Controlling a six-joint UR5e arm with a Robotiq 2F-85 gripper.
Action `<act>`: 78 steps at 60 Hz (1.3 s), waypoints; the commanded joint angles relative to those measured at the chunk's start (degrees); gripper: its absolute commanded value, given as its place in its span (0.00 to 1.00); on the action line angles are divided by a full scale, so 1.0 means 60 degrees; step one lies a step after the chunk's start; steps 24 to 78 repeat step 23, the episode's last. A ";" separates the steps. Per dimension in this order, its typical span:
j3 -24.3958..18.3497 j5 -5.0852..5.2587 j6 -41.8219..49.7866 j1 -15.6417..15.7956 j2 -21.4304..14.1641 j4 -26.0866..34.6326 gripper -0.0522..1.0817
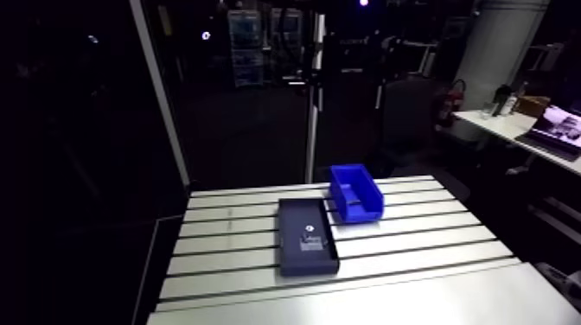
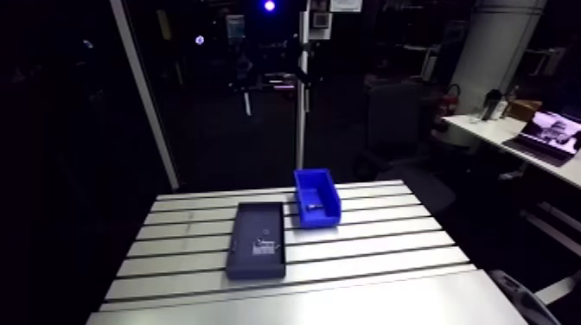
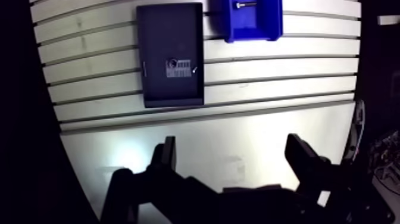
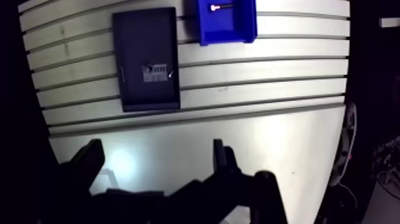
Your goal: Pick up the M10 bolt from the tray and put it into the blue bin.
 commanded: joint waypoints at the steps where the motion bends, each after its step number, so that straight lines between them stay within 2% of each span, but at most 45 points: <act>1: 0.0004 -0.0003 -0.0027 -0.0015 0.0008 -0.0111 0.05; 78: 0.0080 -0.0001 -0.0012 -0.0015 0.0010 -0.0126 0.05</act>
